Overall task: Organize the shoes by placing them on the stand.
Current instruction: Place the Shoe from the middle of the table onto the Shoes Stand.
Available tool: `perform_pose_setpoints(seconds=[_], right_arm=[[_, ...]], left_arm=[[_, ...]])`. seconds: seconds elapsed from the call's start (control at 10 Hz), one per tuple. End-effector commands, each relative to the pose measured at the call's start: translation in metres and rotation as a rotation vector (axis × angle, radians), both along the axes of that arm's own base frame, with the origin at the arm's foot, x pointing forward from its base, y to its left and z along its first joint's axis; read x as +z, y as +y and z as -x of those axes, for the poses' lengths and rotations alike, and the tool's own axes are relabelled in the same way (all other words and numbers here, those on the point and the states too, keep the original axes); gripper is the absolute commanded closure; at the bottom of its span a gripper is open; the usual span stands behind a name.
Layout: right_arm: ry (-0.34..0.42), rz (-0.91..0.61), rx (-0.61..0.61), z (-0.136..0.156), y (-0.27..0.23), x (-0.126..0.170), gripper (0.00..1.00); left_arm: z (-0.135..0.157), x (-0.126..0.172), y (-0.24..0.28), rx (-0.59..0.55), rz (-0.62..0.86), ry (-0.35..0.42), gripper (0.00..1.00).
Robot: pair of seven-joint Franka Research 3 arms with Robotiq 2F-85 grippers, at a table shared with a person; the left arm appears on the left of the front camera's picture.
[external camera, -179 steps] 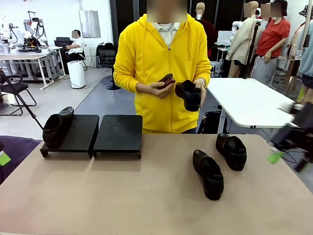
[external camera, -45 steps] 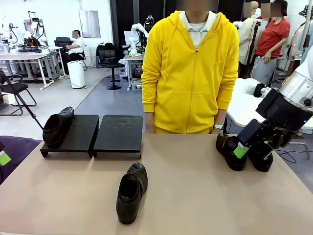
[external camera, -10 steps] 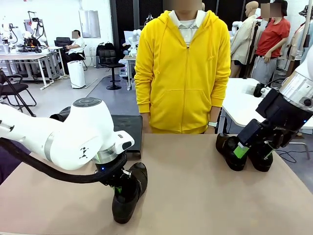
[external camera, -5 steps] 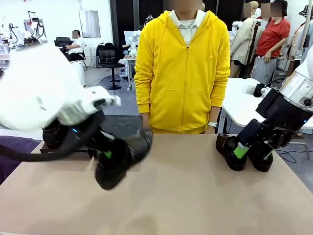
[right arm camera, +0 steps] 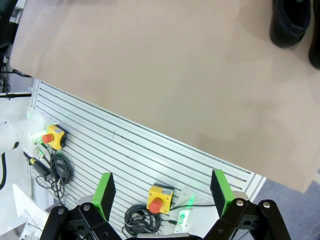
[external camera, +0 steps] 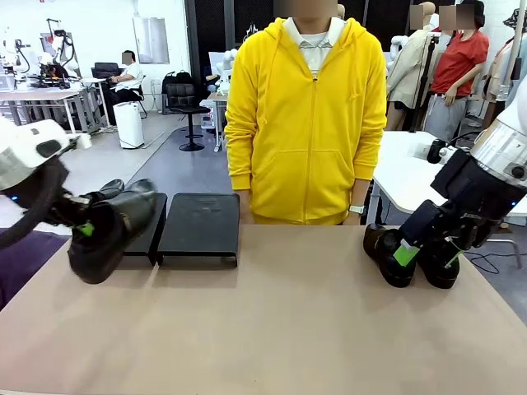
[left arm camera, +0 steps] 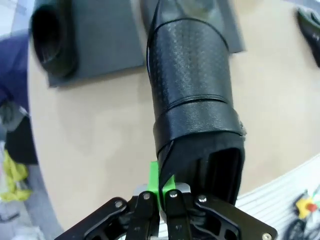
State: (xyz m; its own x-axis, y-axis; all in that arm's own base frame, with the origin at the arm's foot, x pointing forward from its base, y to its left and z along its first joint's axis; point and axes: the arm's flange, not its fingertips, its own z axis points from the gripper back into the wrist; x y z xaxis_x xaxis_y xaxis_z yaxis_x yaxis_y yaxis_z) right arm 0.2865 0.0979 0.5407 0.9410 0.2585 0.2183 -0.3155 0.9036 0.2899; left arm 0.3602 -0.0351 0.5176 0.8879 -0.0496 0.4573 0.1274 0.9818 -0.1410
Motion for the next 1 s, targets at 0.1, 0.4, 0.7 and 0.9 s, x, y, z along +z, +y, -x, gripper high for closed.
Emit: perform_pose_setpoints(seconds=[0.1, 0.4, 0.7, 0.9], right_arm=[[0.001, -0.026, 0.017, -0.001, 0.0, 0.001, 0.0], [0.001, -0.026, 0.017, -0.001, 0.0, 0.001, 0.0], [0.001, -0.026, 0.017, -0.001, 0.0, 0.001, 0.0], [0.001, -0.026, 0.017, -0.001, 0.0, 0.001, 0.0]], left_arm=[[0.004, 0.011, -0.026, -0.093, -0.007, -0.025, 1.0], [0.004, 0.011, -0.026, -0.093, -0.007, -0.025, 1.0], [-0.035, 0.012, -0.031, -0.077, 0.021, 0.012, 1.0], [-0.12, 0.015, -0.023, -0.016, 0.083, -0.025, 1.0]])
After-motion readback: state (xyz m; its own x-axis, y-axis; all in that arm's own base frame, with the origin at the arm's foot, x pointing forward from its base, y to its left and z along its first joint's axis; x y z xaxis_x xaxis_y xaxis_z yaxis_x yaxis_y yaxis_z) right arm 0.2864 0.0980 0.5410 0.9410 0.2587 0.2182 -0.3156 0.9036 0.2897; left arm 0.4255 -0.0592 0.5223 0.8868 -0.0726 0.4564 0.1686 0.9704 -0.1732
